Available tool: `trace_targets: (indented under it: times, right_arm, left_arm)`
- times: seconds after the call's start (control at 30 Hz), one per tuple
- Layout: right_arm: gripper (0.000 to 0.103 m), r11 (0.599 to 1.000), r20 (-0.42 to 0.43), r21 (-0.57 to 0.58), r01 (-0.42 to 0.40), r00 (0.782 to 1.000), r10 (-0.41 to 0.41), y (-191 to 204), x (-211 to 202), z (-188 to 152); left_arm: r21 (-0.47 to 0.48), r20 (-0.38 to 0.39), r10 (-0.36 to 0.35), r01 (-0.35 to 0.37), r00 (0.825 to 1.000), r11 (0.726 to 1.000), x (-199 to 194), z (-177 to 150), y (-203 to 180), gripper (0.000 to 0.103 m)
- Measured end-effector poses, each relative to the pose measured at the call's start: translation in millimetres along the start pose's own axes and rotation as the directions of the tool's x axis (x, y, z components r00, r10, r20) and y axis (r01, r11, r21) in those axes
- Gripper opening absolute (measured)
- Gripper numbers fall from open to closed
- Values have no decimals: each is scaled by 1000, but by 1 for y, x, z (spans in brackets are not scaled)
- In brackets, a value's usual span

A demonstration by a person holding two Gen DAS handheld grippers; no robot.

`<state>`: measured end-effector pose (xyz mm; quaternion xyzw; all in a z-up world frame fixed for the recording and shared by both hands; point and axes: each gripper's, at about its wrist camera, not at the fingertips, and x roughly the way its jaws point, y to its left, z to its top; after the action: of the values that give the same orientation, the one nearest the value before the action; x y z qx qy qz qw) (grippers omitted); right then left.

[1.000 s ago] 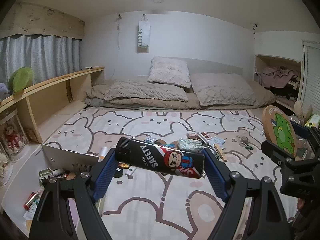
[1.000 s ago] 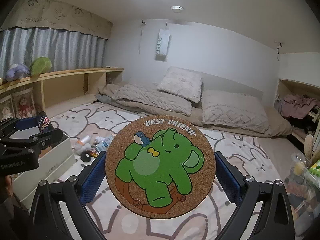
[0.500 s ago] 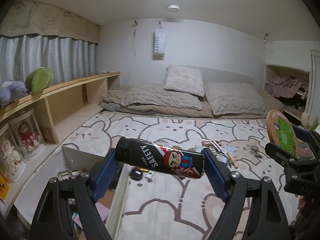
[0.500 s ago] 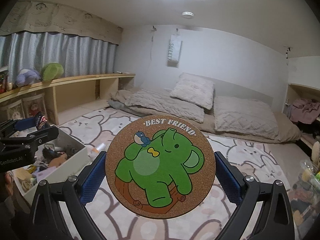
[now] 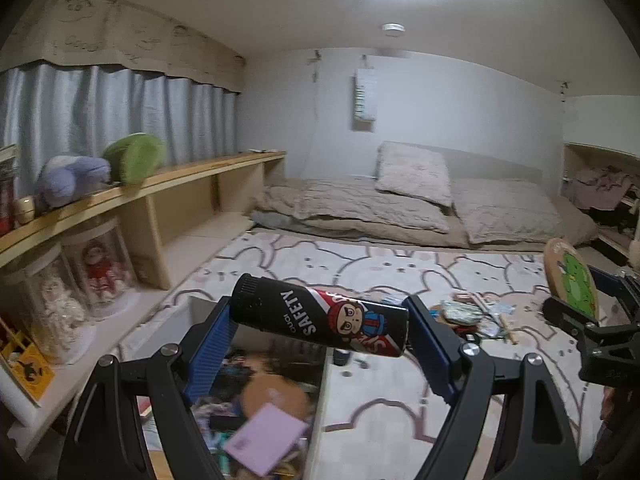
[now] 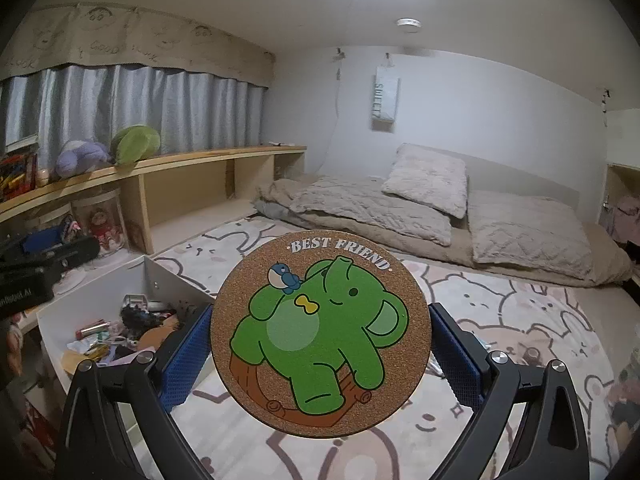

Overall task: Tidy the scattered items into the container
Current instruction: 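Carry the black lighter with the left gripper toward the box while the right carries the coaster, then lower the black lighter into the white box and open the left gripper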

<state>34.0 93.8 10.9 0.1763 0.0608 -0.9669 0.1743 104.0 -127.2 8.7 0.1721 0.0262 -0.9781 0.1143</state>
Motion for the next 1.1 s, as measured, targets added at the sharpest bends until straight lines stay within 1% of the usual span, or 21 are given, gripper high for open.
trace_targets:
  times: [0.13, 0.27, 0.47, 0.63, 0.83, 1.1]
  right_arm:
    - [100, 1000, -7, -16, -17, 1000, 17, 12, 5, 2]
    - [100, 999, -9, -21, -47, 999, 46, 24, 9, 3]
    - [100, 995, -22, -42, -93, 995, 92, 42, 13, 7]
    - [100, 990, -18, -51, -131, 991, 130, 54, 11, 12]
    - [100, 977, -36, -50, -208, 978, 206, 70, 14, 16]
    - [100, 959, -65, -61, -278, 959, 275, 93, 24, 15]
  left_arm:
    - [-15, 2, 55, -55, 999, 998, 0, -2, 24, 83]
    - [-35, -9, 76, -76, 997, 997, 0, -8, 43, 83]
    - [-16, -3, 108, -108, 994, 994, -6, -10, 57, 83]
    - [5, 13, 132, -132, 991, 991, -13, -9, 70, 83]
    - [-13, 5, 154, -154, 988, 988, -15, -12, 93, 83]
    - [-63, -53, 185, -189, 981, 980, -4, -31, 131, 83]
